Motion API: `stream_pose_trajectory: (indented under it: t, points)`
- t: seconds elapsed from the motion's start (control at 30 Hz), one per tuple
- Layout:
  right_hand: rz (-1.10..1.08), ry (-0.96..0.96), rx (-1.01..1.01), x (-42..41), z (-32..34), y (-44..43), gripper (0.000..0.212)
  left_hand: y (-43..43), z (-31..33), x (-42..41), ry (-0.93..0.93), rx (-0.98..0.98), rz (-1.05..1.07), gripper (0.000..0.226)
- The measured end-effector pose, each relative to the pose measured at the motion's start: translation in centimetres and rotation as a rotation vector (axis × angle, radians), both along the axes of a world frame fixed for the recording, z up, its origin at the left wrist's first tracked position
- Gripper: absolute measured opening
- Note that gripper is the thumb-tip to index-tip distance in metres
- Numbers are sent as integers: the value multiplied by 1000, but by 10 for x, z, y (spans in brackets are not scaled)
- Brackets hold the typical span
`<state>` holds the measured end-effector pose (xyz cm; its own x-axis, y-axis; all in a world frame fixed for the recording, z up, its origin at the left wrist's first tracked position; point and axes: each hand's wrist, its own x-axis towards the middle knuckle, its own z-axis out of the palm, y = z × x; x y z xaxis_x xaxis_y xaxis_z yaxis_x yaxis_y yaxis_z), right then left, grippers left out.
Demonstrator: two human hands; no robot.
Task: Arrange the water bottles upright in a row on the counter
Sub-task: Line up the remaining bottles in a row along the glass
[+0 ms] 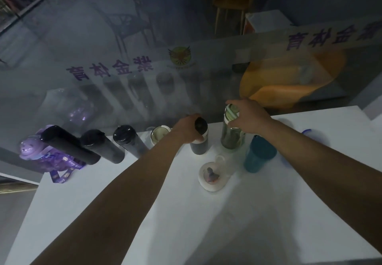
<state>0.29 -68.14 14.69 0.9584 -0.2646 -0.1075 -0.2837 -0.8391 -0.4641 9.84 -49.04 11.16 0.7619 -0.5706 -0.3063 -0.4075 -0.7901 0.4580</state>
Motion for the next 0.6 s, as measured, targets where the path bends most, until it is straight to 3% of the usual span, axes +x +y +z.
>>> stream_pose_trajectory:
  t: [0.2,0.43,0.6]
  points:
    - [33,29,93,2,2,5,71,15,-1,-8,49,-114,48,96]
    - [3,65,141,6,0,1,77,58,-4,-56,-160,-541,176,60]
    - [-38,41,97,6,-1,13,77,84,-14,-77,-11,-507,222,55]
